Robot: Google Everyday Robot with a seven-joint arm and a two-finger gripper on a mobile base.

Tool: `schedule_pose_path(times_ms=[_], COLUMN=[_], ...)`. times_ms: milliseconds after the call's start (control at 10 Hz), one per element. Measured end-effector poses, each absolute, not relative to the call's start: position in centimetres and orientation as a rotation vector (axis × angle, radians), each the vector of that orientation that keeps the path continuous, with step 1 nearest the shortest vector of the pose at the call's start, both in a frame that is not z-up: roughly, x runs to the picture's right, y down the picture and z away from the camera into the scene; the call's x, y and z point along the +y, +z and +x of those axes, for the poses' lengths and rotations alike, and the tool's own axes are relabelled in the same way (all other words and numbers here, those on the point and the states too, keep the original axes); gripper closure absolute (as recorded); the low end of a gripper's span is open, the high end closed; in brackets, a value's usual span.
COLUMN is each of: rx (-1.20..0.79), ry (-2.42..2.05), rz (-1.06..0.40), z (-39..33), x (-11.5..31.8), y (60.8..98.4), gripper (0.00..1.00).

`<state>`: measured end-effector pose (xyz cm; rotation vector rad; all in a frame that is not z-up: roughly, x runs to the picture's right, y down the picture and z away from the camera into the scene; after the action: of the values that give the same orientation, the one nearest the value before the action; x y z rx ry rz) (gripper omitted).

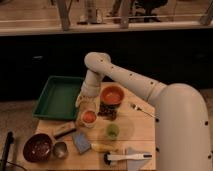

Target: Place apple in paper cup

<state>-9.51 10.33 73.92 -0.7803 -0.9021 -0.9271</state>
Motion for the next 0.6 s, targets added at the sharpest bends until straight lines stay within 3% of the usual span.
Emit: schedule_pose_path(times_ms=[600], rx=[-0.896], ry=[-0.937], rz=[-0.777], z=[-9.79], x=[10.25], y=[73.62], gripper=[0.20])
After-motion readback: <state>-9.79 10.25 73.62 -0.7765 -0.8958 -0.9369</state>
